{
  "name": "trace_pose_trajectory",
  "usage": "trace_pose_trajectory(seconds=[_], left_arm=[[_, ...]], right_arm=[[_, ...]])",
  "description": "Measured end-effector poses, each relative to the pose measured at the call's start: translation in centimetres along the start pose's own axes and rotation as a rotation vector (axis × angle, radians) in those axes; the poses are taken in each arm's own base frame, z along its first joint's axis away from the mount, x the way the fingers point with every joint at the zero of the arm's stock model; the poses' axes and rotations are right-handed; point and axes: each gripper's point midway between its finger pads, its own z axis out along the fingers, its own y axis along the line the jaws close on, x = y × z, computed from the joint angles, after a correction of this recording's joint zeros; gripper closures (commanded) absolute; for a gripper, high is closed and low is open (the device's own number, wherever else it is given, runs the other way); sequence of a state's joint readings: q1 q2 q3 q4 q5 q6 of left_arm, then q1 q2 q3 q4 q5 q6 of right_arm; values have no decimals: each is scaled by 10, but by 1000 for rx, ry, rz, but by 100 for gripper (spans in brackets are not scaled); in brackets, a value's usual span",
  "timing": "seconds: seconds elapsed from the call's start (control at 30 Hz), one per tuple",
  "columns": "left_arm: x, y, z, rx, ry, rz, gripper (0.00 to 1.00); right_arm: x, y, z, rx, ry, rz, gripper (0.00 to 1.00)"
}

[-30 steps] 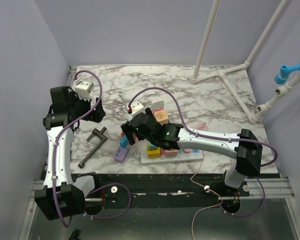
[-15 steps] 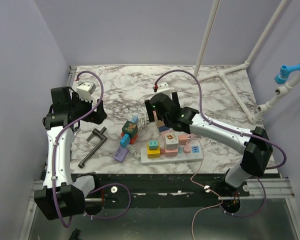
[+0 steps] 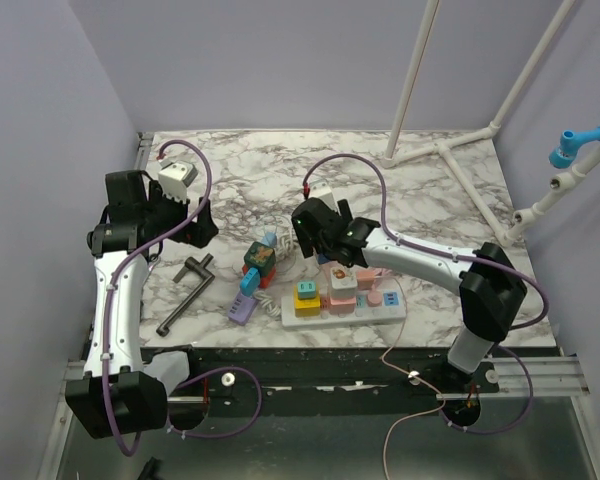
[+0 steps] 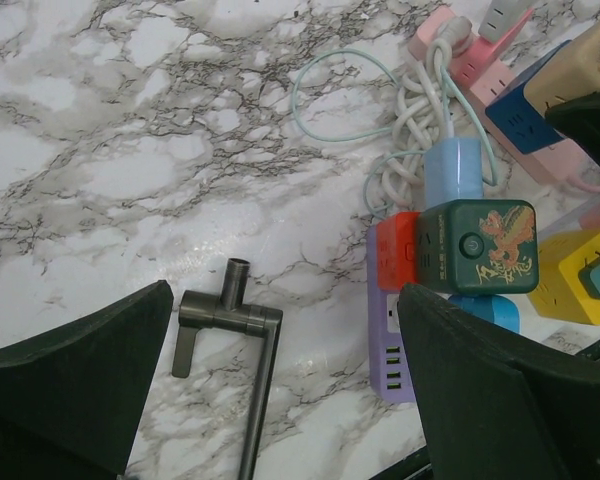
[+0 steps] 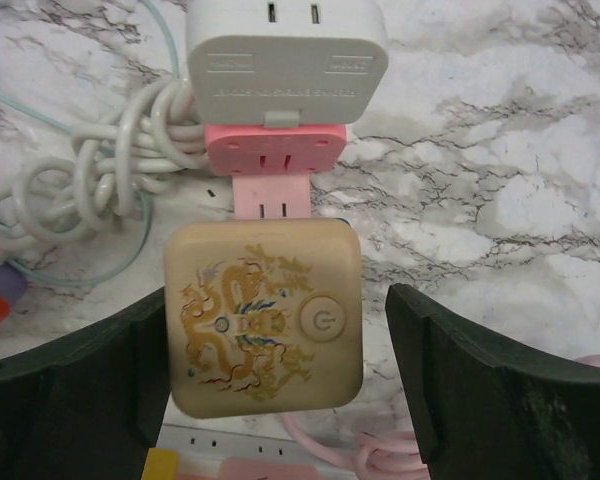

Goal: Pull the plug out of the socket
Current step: Remove the plug from the socket.

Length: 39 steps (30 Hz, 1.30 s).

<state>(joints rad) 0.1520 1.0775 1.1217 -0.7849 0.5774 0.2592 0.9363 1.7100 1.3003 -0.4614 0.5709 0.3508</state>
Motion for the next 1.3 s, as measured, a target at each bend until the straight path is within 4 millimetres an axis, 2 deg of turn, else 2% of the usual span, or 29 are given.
trace_pose_trajectory(seconds=[0.1,0.2,0.27,0.5,0.73,0.9,1.0,1.03,1.13,1.3], left_arm=[[0,-2,1,7,1,5,1],[0,-3,1,9,1,6,1],[0,-4,2,12,2,9,1],[-5,-7,4,10,-10,35,1],[-5,-8,5,0,-5,51,1],[-2,-11,9,6,4,59,1],[0,-13,12,9,11,68,1],[1,-14,13,12,13,71,1],[0,-18,16,23,13,86,1],[10,-19,27,37,38,93,1]], right_arm=[[5,-1,7,6,16,3,33],[3,1,12,4,6,13,58],[2,2,13,10,-5,6,65],[-8,-6,25,34,-43,15,66],[-25,-33,50,82,-105,40,66],[-38,-44,67,124,-155,43,65],[-47,-50,78,142,-178,46,64],[-50,-52,80,145,-186,50,60],[-54,-59,86,159,-197,60,34],[-56,-69,87,175,-197,53,13]])
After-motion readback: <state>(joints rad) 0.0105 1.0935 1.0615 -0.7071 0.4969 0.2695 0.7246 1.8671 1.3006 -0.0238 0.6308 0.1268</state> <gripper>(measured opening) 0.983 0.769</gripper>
